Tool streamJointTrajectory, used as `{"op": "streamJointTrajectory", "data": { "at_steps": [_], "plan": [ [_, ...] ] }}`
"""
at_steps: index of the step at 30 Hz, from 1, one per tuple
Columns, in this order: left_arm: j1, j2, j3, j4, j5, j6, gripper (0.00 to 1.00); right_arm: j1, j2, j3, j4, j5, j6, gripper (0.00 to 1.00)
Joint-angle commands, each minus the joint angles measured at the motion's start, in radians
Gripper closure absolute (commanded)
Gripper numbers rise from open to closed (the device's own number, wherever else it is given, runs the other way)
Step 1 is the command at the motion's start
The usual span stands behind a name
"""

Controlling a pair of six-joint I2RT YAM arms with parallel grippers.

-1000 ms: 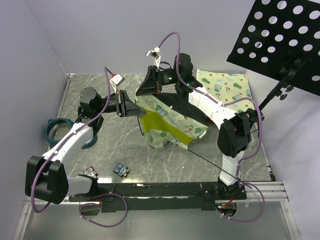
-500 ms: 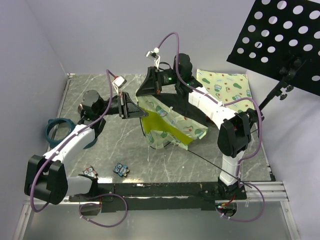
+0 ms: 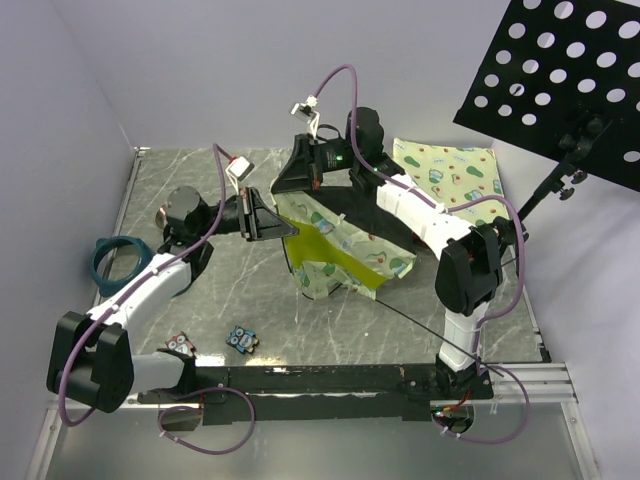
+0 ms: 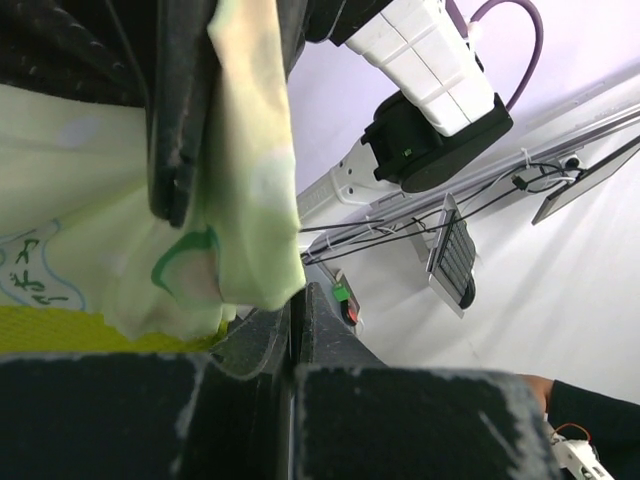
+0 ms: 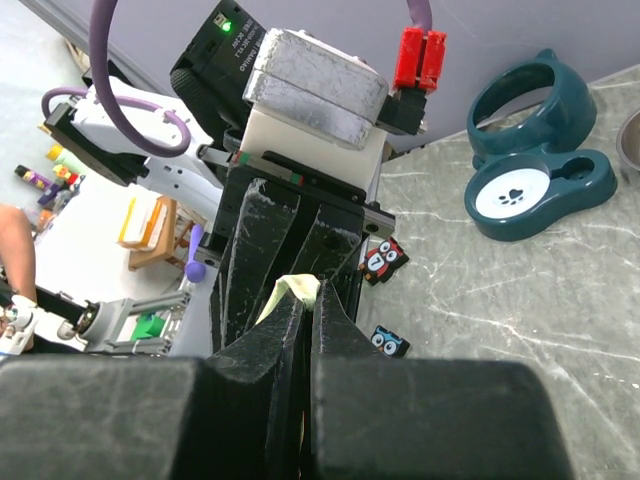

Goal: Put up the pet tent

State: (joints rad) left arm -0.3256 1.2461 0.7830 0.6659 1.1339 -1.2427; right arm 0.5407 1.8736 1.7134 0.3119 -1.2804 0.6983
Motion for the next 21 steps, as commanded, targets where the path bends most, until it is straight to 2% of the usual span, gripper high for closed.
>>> {"op": "streamJointTrajectory", "data": {
  "at_steps": [1,21],
  "plan": [
    [-0.086,0.065,-0.08,-0.261,0.202,-0.09,0.99,-0.005,-0.159,0.06,0.236,0.273,0.012,1.0],
    [-0.075,0.065,-0.079,-0.247,0.207,-0.106,0.99,-0.027,-0.183,0.0,0.269,0.248,0.033,1.0]
  ]
}}
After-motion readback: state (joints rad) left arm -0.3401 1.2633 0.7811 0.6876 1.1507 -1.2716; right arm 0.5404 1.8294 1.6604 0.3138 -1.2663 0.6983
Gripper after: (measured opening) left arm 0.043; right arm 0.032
